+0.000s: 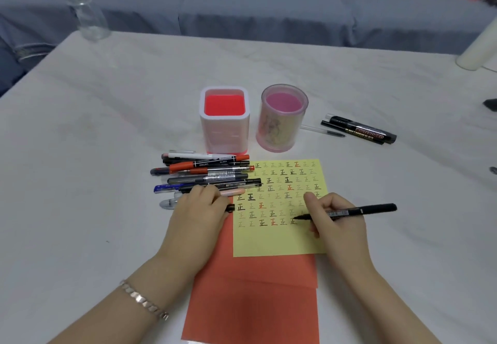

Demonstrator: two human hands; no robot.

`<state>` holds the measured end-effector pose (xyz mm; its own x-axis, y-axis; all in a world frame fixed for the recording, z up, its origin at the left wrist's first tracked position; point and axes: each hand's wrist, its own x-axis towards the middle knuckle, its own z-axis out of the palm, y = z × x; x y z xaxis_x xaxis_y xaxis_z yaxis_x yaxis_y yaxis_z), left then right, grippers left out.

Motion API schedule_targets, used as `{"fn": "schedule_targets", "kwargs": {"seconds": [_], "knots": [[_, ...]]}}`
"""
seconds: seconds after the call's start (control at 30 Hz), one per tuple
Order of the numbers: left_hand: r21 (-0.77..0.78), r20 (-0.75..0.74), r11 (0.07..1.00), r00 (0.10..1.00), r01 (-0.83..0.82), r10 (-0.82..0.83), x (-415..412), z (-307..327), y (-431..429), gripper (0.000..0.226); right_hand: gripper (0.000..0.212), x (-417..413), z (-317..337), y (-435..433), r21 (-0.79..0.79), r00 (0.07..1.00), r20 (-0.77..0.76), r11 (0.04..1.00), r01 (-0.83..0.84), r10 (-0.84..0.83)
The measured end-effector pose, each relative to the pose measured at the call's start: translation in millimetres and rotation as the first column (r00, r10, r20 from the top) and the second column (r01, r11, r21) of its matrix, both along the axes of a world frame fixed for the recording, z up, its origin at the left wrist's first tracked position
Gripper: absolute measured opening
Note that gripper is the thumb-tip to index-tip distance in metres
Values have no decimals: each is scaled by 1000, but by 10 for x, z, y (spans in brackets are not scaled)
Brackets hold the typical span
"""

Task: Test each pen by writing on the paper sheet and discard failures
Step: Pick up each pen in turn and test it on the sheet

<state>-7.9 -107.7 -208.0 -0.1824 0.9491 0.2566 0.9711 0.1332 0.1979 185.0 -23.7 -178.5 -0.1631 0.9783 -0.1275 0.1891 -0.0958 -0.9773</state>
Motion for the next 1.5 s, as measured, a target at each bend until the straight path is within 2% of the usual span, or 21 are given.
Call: {"fn": "schedule_targets", "kwargs": {"seconds": [0.03,0.1,0.17,0.23,0.27,0.3,0.4,0.7,0.87,0.97,1.13,1.2,1.27,1.3,1.37,1.4,1.43,1.47,1.5], "knots": [[3,15,1000,1000,-9,9,-8,-25,-12,9,34,-2,8,-8,-6,1000,-10,1000,-13,13],[-11,132,999,990,-49,50,32,-9,-22,13,31,-21,46,-24,-33,997,-51,998,-56,54],[-1,357,995,929,-100,94,106,85,-37,10,31,-44,109,-36,-102,981,-177,990,-94,75],[-13,655,988,746,-151,122,213,225,-54,15,44,-61,184,-43,-192,943,-324,971,-141,73],[-17,758,987,642,-161,117,263,288,-61,19,48,-66,217,-46,-217,926,-370,962,-166,77],[-4,804,987,586,-163,100,305,338,-63,23,50,-71,250,-53,-224,915,-395,956,-188,87],[41,835,990,548,-137,42,398,454,-62,27,50,-78,329,-76,-201,897,-425,954,-221,118],[67,851,993,525,-100,-5,502,576,-57,26,51,-8,425,-92,-134,899,-404,962,-239,167],[75,821,997,567,9,-67,549,619,-51,25,40,10,440,-132,-77,937,-275,967,-244,215],[63,785,992,608,114,-120,618,659,-26,22,38,26,451,-108,-25,961,-211,982,-189,179],[25,842,977,523,213,-136,704,690,97,10,41,92,494,-29,28,966,-195,985,-168,170],[-10,900,970,426,244,-98,741,708,180,12,43,138,495,-9,48,958,-203,979,-198,204],[-90,973,951,231,296,20,758,722,248,14,34,183,489,7,44,951,-190,970,-241,245],[-141,989,923,102,357,112,757,732,282,17,29,208,493,16,34,948,-178,965,-261,263],[-202,948,849,-119,489,294,741,755,352,20,28,238,491,49,10,944,-169,958,-286,284],[-230,927,828,-144,512,346,729,774,392,22,30,246,478,77,2,946,-163,959,-282,279],[-253,929,824,-111,508,353,728,783,435,23,34,242,462,108,-6,953,-152,964,-264,260],[-260,959,845,28,468,280,740,784,480,23,38,234,430,148,-15,962,-149,972,-233,228],[-246,956,876,252,415,149,755,778,517,22,40,218,397,183,-38,969,-159,979,-198,189]]}}
